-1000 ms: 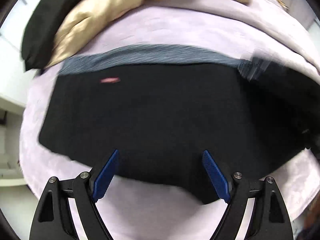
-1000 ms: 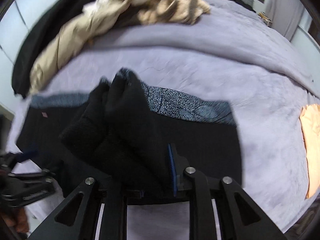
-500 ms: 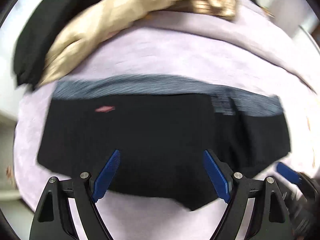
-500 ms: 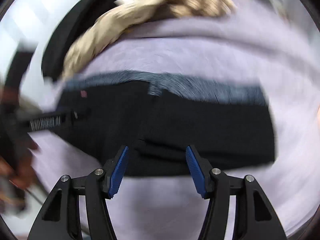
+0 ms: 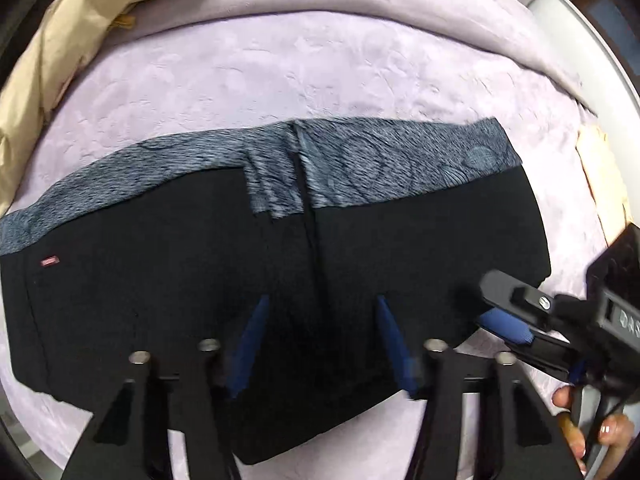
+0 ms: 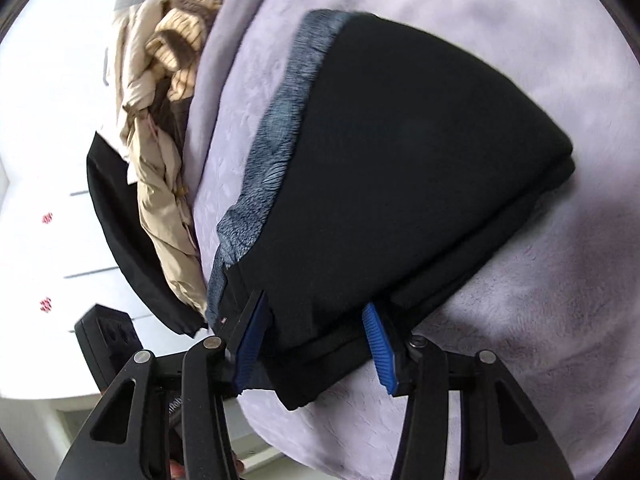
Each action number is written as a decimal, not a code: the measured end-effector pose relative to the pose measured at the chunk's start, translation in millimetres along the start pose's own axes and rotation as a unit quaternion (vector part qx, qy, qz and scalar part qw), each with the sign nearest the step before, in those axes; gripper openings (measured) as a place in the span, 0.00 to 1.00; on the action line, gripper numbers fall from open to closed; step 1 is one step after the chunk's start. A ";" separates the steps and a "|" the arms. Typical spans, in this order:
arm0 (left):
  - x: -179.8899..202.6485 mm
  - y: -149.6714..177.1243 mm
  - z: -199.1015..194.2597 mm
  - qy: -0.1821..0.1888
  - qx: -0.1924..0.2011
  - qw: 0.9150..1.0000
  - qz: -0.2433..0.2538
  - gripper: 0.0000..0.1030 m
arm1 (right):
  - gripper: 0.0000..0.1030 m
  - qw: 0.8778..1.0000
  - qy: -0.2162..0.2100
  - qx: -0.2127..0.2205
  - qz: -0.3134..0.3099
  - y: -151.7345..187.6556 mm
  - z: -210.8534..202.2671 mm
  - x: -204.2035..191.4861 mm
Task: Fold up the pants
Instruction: 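Lower the folded hem end onto the trousers and open the right gripper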
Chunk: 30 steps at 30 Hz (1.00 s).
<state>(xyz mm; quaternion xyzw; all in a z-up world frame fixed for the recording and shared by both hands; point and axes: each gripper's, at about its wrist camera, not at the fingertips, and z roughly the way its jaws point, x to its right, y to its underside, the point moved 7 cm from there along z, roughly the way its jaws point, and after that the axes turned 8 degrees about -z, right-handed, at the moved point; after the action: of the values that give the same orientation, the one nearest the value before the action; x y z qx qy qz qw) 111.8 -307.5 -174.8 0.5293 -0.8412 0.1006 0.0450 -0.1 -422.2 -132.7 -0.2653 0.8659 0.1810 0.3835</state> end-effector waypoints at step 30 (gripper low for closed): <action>-2.6 2.7 -60.9 -0.049 0.089 0.995 -0.021 0.54 | 0.53 0.974 0.092 0.001 -0.207 -97.9 -82.1 -27.1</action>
<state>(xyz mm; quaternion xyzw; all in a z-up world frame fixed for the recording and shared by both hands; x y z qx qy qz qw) 108.6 -290.8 -116.1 0.5528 -0.8189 0.1485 -0.0416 27.1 -533.7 -70.3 -0.4539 0.8238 0.0719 0.3320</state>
